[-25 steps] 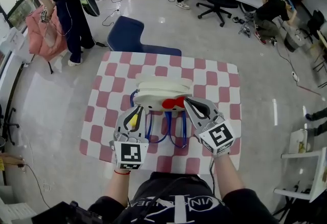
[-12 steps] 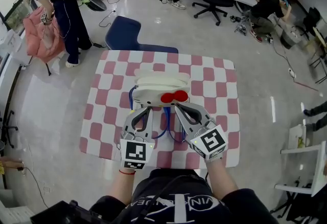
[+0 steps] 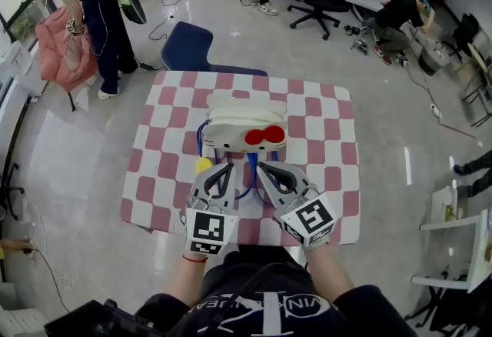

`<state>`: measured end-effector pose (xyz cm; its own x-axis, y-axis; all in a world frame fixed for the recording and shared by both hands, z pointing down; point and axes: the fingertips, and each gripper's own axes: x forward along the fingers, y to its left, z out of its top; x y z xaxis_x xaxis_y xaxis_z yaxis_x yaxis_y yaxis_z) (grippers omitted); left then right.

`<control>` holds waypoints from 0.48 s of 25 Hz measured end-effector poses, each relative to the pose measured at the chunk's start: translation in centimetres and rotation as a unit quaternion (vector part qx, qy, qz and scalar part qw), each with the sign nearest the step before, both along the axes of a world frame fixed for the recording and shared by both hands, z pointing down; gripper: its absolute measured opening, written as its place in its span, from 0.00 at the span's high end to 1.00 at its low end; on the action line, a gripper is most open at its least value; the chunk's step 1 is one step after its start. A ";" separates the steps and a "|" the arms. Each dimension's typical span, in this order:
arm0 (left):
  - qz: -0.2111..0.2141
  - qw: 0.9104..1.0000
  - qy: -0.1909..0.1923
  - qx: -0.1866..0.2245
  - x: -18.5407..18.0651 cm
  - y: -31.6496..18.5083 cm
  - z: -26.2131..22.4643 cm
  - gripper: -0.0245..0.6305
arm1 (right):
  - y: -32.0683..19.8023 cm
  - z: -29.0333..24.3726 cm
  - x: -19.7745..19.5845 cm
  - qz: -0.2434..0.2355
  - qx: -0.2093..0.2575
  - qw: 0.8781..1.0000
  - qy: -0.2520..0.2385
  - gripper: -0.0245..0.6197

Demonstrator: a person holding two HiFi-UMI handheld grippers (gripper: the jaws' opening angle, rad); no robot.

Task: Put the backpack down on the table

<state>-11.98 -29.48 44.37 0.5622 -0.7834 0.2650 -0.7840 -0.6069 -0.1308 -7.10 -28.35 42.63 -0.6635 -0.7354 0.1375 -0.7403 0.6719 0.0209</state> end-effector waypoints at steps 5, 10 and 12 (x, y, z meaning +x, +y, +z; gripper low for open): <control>0.002 1.000 0.006 0.001 -0.5 1.3 -0.3 0.96 | 1.6 0.4 -1.0 -0.005 -0.006 1.000 0.000 0.96; 0.000 1.000 0.010 0.004 -1.1 2.9 -0.6 0.96 | 3.3 0.3 -1.7 -0.009 -0.006 1.000 0.003 0.96; -0.002 1.000 0.013 0.002 -1.3 3.7 -0.5 0.96 | 4.0 0.3 -1.9 -0.009 -0.005 1.000 0.002 0.96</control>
